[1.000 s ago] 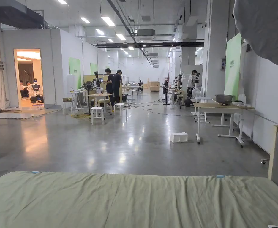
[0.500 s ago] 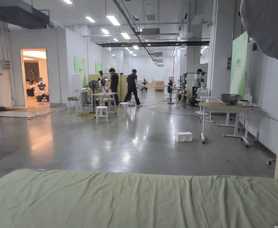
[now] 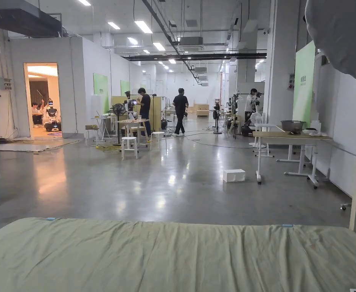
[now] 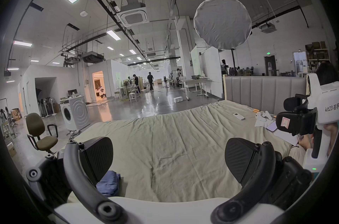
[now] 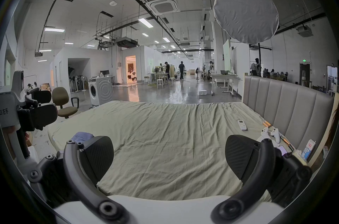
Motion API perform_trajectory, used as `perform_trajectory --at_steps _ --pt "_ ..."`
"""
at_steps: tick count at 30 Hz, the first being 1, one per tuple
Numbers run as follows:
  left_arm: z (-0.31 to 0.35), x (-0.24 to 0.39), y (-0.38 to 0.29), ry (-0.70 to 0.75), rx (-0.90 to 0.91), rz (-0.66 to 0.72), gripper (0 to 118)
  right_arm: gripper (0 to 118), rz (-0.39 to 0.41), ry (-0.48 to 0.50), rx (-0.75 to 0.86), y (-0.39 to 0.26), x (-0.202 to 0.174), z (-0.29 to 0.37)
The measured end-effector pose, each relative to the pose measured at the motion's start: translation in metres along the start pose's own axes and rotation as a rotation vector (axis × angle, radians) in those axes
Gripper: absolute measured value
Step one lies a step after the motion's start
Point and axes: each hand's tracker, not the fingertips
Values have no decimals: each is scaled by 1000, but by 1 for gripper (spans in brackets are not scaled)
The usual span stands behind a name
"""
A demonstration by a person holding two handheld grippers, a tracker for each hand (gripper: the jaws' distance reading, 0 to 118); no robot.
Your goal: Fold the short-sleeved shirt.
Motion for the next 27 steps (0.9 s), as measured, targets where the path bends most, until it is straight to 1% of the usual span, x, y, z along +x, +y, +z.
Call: perform_trajectory --at_steps 3,6,8,9,11,12,13,15,16,17,18,20,22,24,27 --pt "1 0 0 0 1 0 118 118 -23 -7 3 0 3 0" --pt "1 1 0 -4 -1 0 118 118 -71 -2 -3 2 8 0" --pt "0 1 0 -3 0 5 118 118 -186 25 -10 7 13 -1" --pt "0 0 0 -5 1 8 118 118 -279 45 -25 8 17 -1" --pt "-1 0 1 -6 1 12 118 118 -420 118 57 13 25 2" --pt "-1 1 1 -6 2 12 118 118 -497 132 77 16 27 4" --pt "-1 1 1 -7 2 10 118 118 -556 113 76 21 27 5" --pt "-1 1 2 -8 1 7 118 118 -615 32 48 32 24 4" --pt "-1 2 2 -6 -1 6 118 118 -631 -14 -3 38 23 4" --pt "-2 2 3 -6 -3 7 118 118 -627 -41 -46 44 21 4" --pt "-3 3 3 -6 -4 7 118 118 -595 -45 -84 49 20 3" --pt "-3 3 3 -12 -3 6 118 118 -519 5 -92 50 16 0" --pt "-4 4 4 -22 5 11 118 118 -473 18 -58 47 10 -3" --pt "-5 4 6 -33 7 15 118 118 -499 10 -98 45 6 -6" --pt "-3 4 8 -41 21 12 118 118 -505 10 -106 42 2 -6"
